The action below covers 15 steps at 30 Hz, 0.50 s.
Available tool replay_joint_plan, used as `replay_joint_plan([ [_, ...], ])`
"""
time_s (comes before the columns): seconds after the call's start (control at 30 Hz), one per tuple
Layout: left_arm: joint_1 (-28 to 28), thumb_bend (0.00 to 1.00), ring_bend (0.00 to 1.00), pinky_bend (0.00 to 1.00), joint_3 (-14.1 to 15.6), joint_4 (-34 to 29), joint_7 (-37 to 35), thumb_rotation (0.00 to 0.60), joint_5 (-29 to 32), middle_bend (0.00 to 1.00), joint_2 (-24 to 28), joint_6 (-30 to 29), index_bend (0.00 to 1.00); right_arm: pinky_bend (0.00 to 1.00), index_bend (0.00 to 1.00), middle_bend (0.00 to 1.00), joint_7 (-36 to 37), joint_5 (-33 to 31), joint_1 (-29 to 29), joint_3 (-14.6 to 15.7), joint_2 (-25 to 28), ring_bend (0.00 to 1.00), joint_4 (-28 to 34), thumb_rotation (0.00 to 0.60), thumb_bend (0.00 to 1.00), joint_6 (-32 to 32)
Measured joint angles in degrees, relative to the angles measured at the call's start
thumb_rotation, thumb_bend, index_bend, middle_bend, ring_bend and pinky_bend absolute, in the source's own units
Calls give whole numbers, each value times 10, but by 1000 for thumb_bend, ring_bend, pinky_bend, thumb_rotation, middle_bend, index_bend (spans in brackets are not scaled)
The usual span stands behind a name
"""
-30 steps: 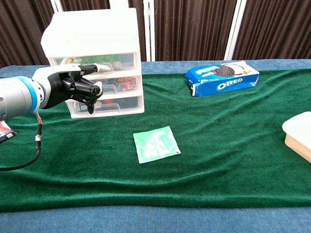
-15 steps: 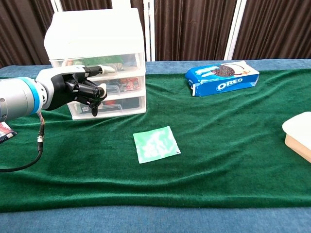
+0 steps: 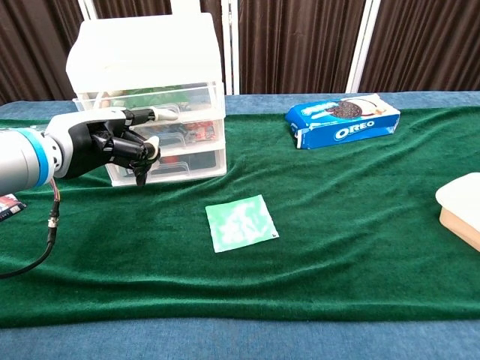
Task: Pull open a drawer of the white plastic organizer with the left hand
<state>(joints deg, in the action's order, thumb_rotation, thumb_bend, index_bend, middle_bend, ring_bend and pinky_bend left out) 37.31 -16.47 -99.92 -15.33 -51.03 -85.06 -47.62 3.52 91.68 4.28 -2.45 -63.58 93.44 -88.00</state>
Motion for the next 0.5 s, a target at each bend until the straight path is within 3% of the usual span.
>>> replay_joint_plan([
  [0.5,-14,749,689,578,14,-21,-16,600,-43,824,11,0,103,0,21,0,0,-1,-1,-1,1,0,1,600,18,-1],
])
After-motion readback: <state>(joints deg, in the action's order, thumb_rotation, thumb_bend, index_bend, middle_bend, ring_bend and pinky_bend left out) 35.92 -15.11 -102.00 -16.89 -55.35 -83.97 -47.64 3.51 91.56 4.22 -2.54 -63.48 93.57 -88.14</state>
